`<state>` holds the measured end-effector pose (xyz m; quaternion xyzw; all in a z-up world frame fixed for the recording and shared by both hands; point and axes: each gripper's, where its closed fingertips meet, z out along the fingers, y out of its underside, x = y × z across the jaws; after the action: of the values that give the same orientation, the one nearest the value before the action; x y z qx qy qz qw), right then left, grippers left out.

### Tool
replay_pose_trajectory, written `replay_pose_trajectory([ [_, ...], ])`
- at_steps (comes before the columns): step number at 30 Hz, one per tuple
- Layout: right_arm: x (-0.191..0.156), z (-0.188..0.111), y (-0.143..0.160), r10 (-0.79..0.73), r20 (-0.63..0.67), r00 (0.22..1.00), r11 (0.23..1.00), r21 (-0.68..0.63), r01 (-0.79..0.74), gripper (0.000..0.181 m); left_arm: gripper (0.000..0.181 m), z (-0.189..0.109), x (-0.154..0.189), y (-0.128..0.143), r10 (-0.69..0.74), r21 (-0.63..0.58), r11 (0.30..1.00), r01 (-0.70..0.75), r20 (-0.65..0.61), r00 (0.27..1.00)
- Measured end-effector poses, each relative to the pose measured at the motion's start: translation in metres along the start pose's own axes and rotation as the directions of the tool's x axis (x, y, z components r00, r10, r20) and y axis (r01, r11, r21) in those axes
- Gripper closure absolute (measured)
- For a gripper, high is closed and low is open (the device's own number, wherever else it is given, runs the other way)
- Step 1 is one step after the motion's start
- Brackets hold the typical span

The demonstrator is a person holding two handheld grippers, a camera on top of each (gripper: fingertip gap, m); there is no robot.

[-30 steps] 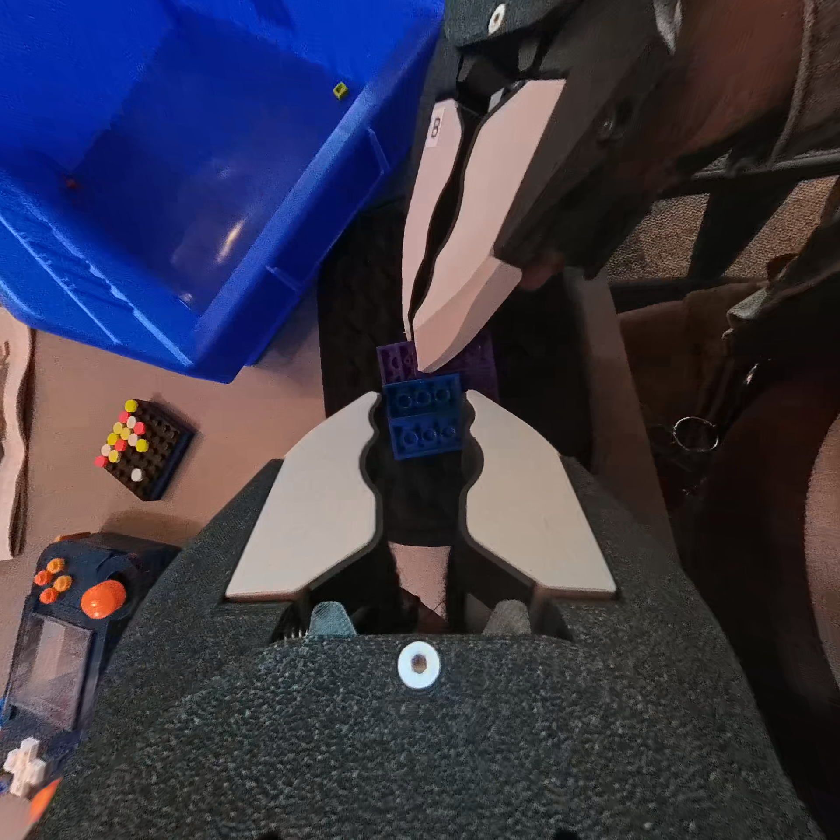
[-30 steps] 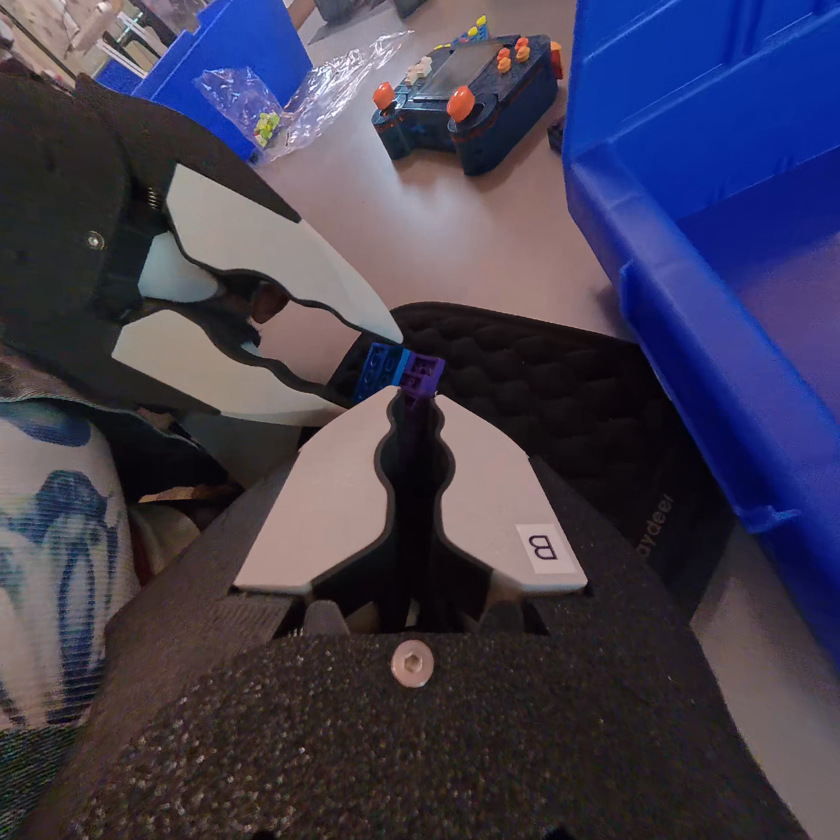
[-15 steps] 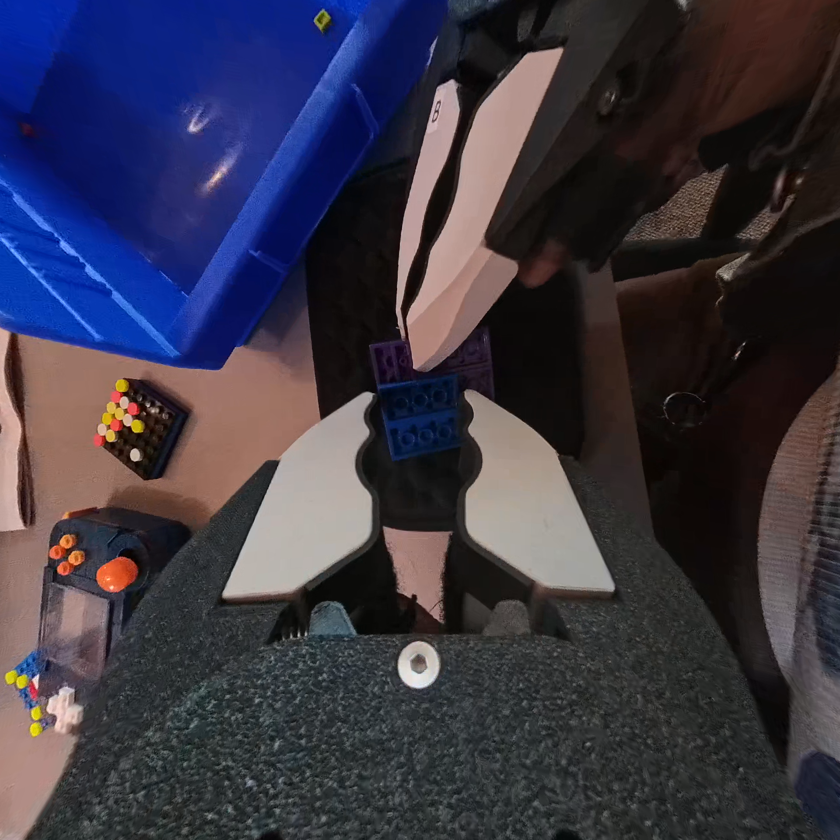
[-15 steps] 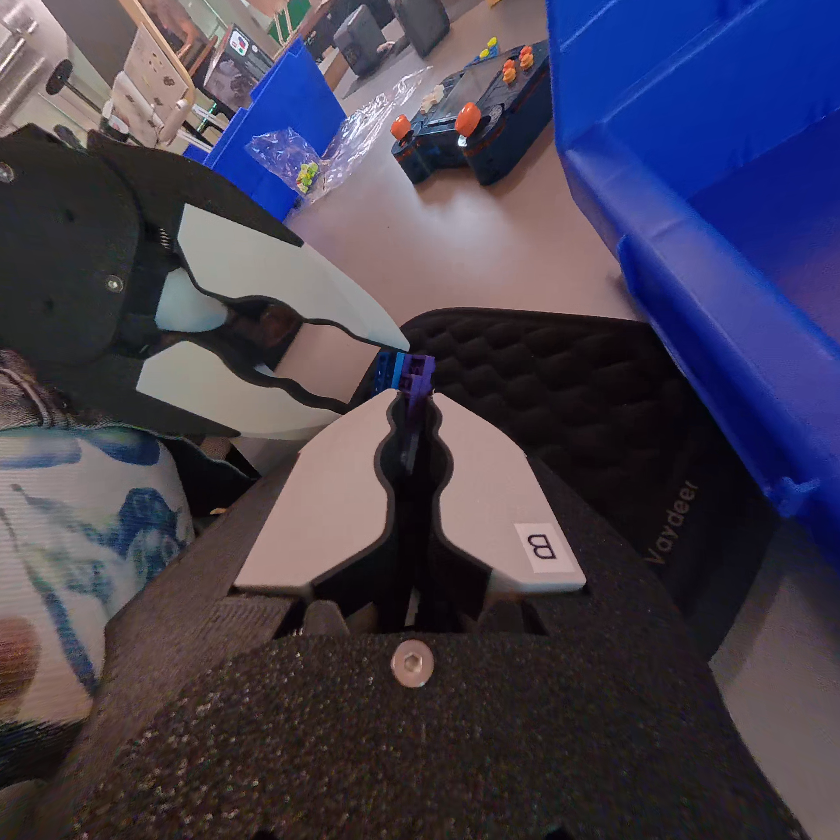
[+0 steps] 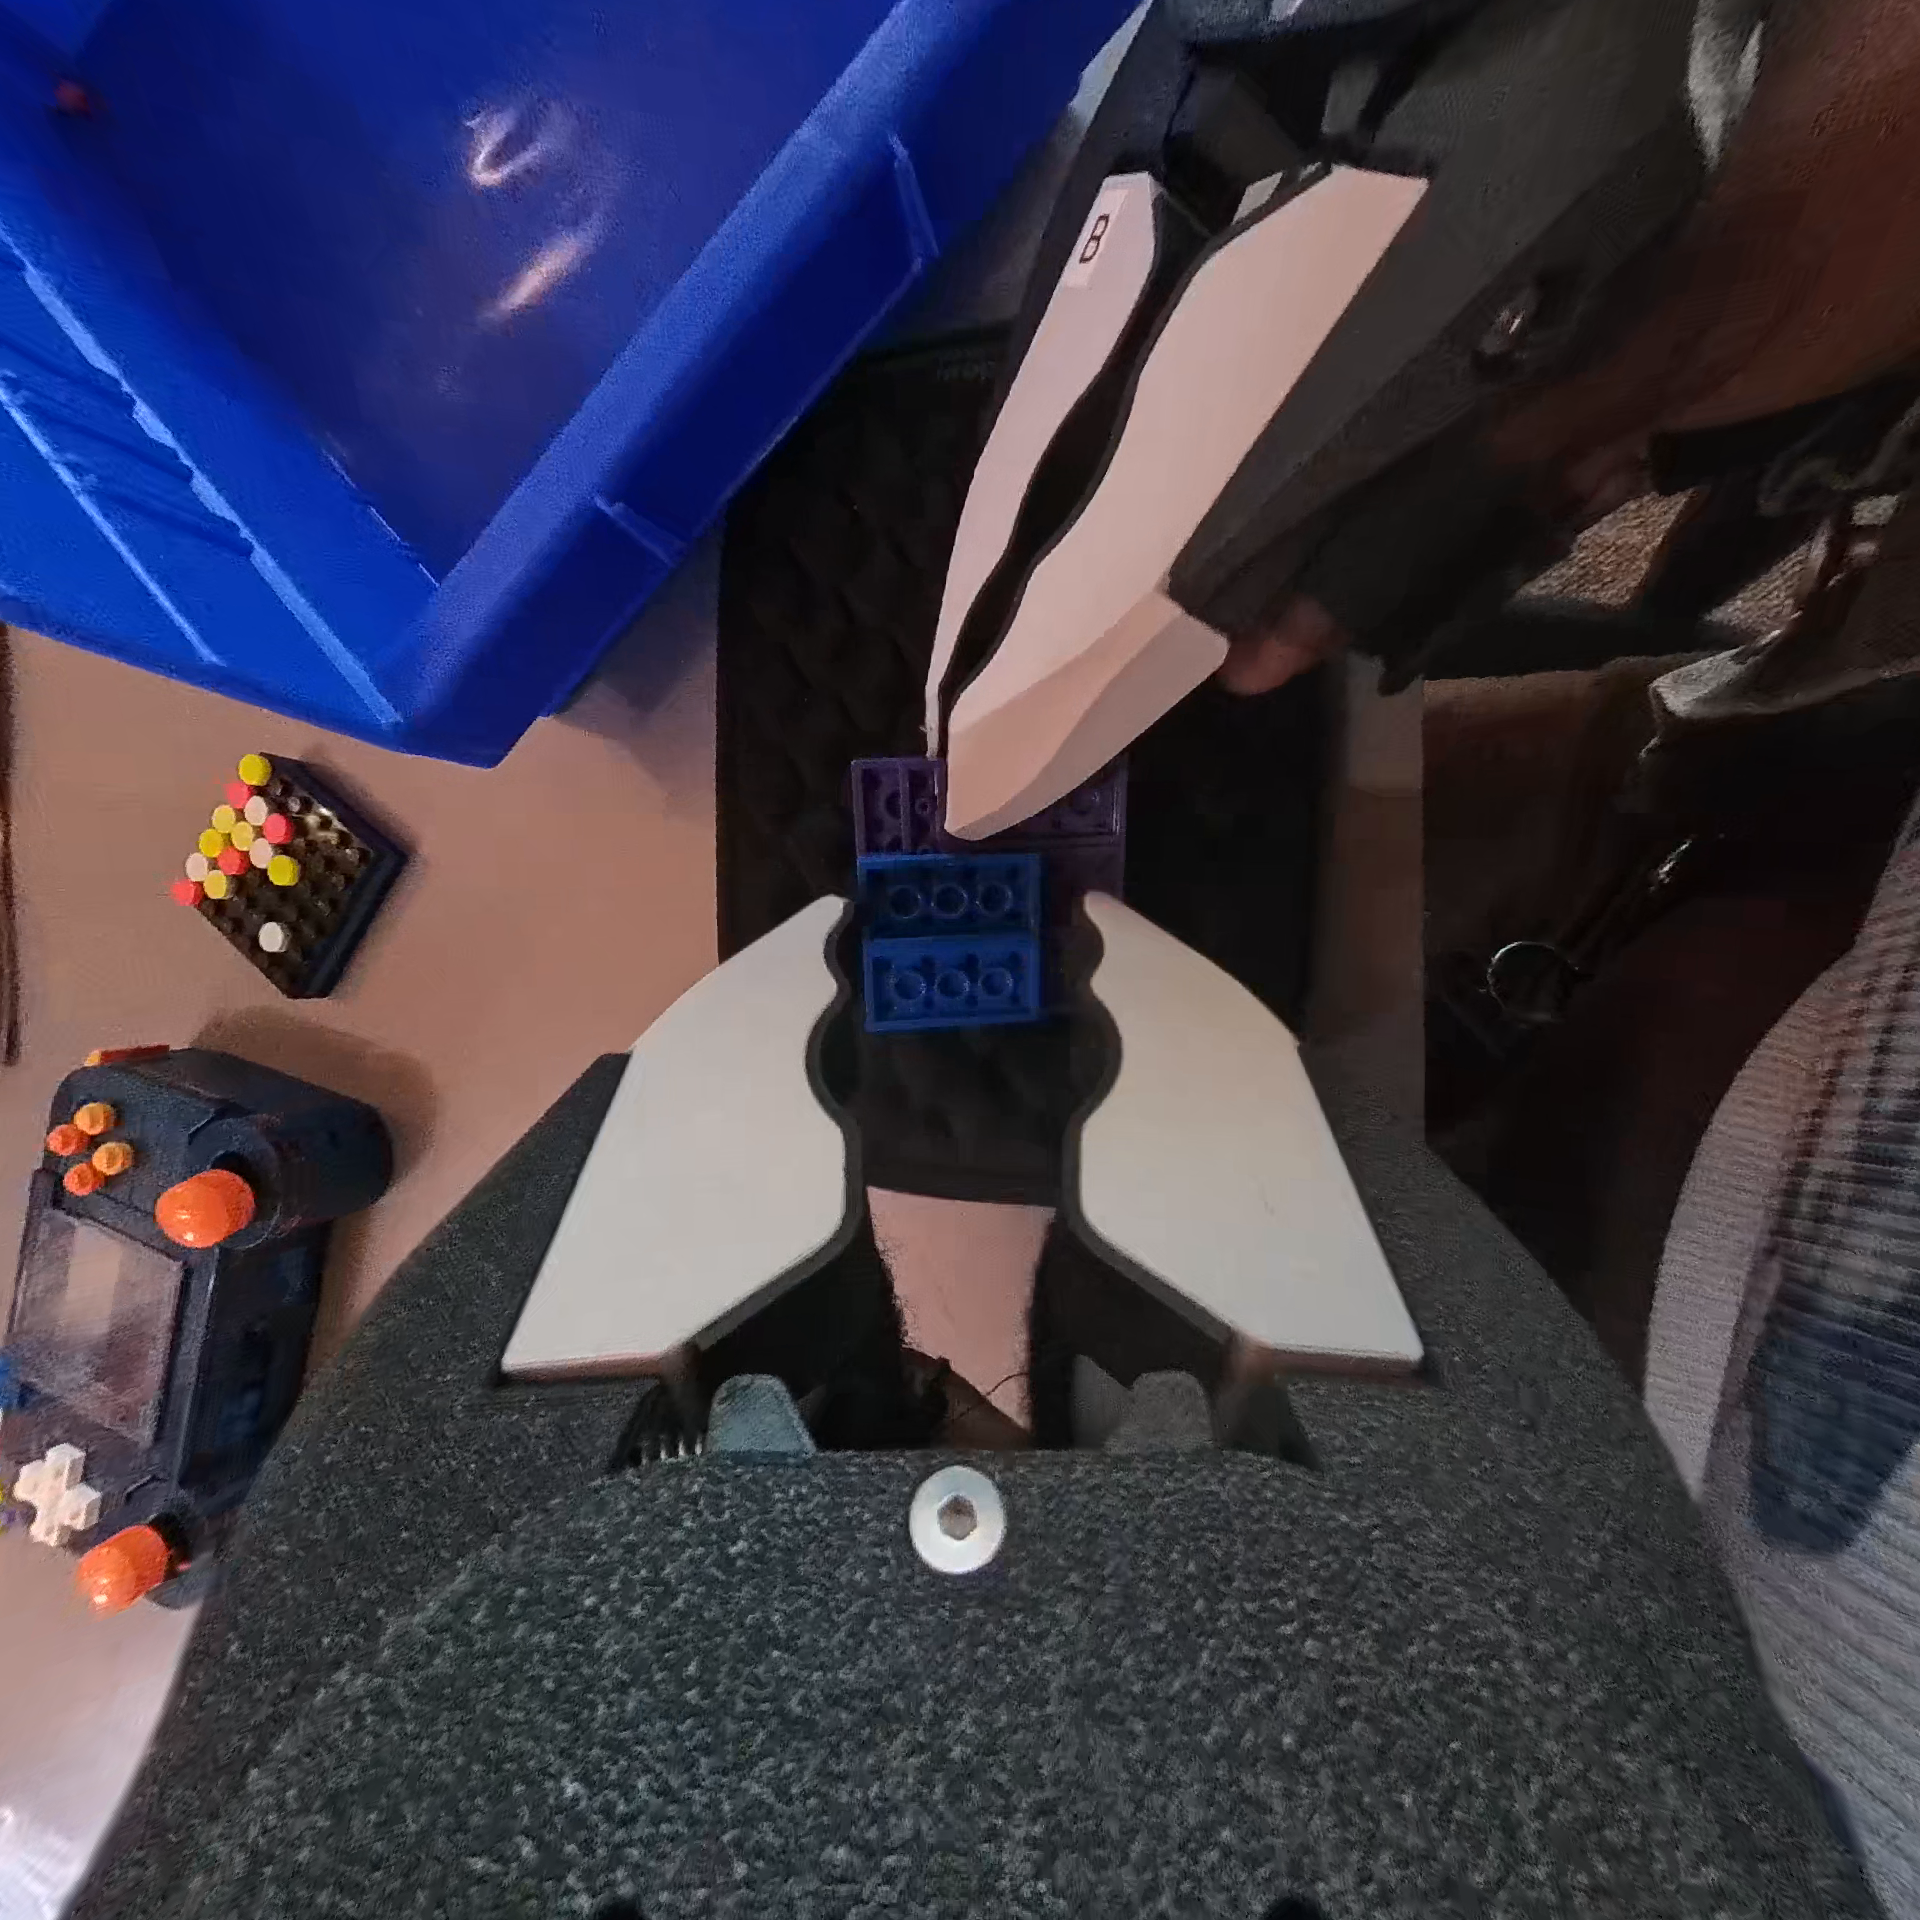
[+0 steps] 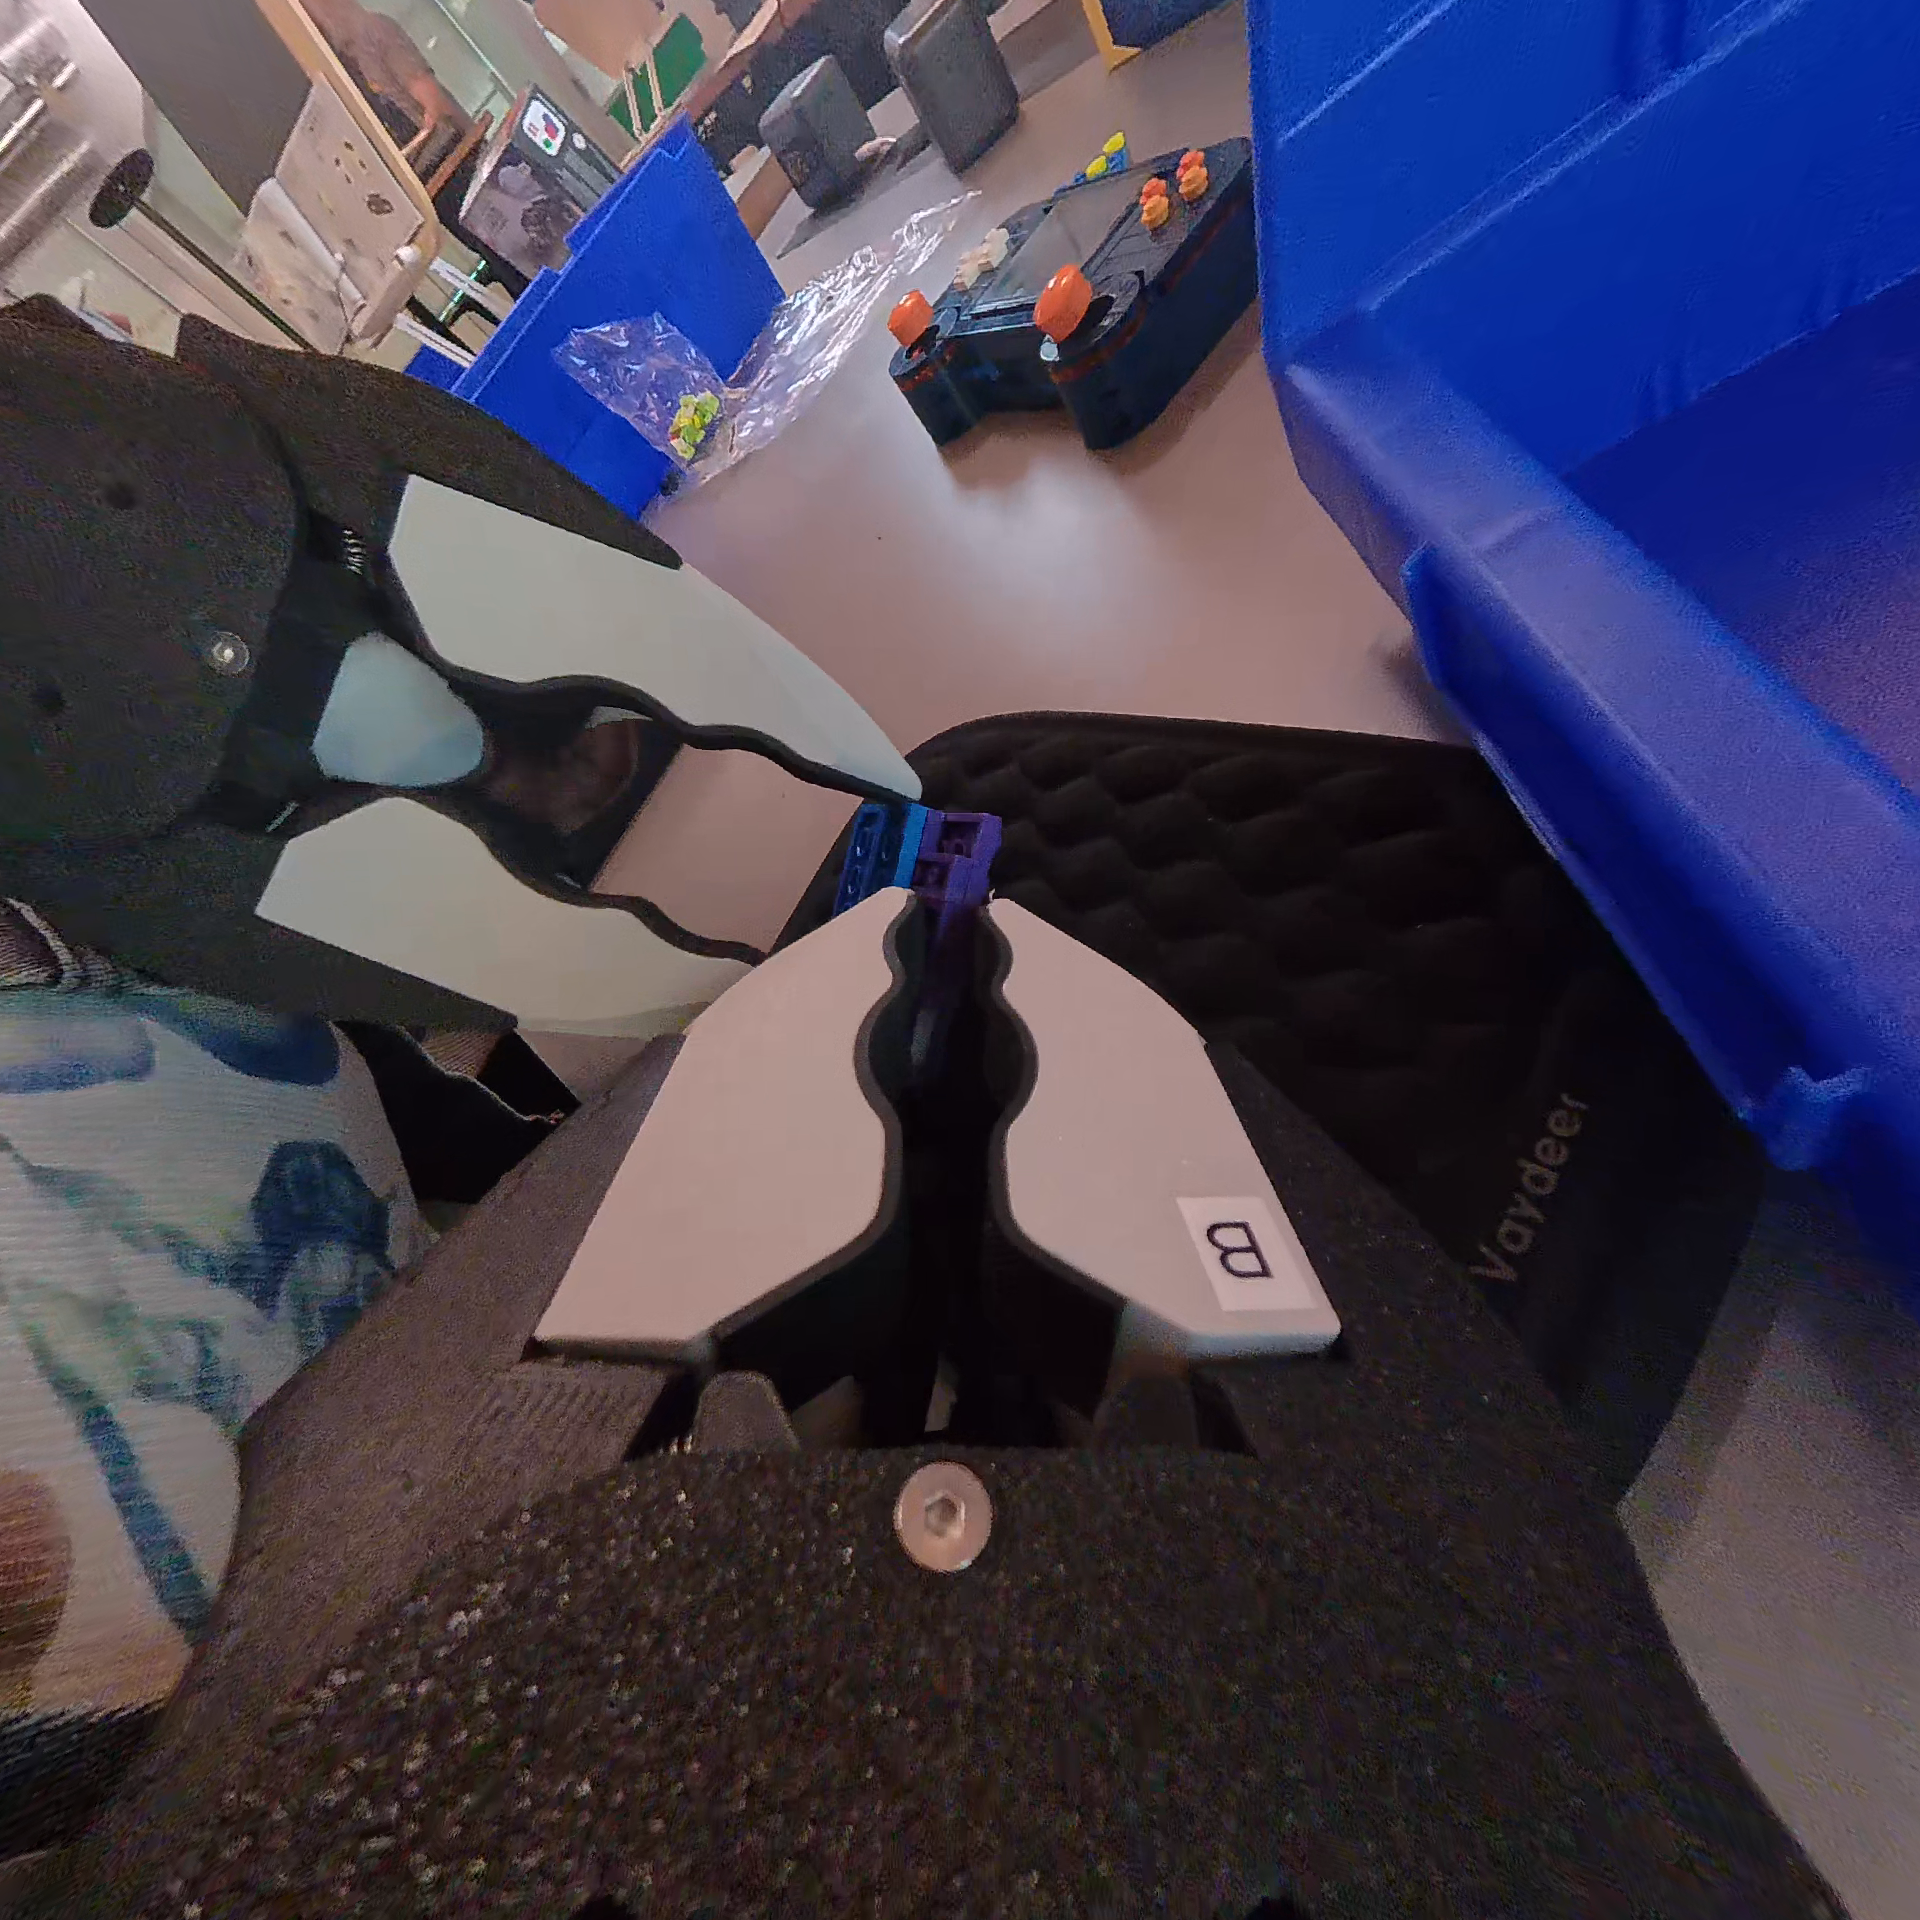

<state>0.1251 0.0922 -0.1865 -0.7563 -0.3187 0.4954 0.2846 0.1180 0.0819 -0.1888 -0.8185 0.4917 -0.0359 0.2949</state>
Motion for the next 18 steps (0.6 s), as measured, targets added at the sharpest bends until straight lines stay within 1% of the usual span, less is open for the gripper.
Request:
replay_pose_trajectory([
  [2, -0.0002, -0.0002, 0.0000, 0.000, 0.004, 1.000, 1.000, 0.002, 0.000, 0.171, 0.149, 0.0001, -0.0025, 0.0004, 0.022, -0.010, 1.000, -0.022, 0.018, 1.000],
  [5, -0.0003, -0.0004, -0.0001, 0.000, 0.006, 1.000, 1.000, 0.003, 0.000, 0.172, 0.149, 0.0000, -0.0023, 0.0004, 0.024, -0.025, 0.999, -0.024, 0.005, 1.000],
  [7, -0.0003, -0.0001, -0.0001, -0.005, 0.001, 1.000, 1.000, 0.001, 0.005, 0.172, 0.145, 0.0011, -0.0004, -0.0001, 0.020, -0.031, 0.999, -0.020, -0.006, 1.000],
  [13, 0.0004, 0.0002, 0.0007, -0.015, -0.007, 1.000, 1.000, -0.007, 0.015, 0.171, 0.149, 0.0026, -0.0022, 0.0001, 0.029, -0.040, 0.999, -0.029, -0.005, 1.000],
  [18, 0.0003, 0.0005, 0.0011, -0.029, -0.015, 0.999, 1.000, -0.010, 0.029, 0.171, 0.149, 0.0021, -0.0025, 0.0001, 0.049, -0.017, 0.999, -0.049, 0.008, 0.999],
])
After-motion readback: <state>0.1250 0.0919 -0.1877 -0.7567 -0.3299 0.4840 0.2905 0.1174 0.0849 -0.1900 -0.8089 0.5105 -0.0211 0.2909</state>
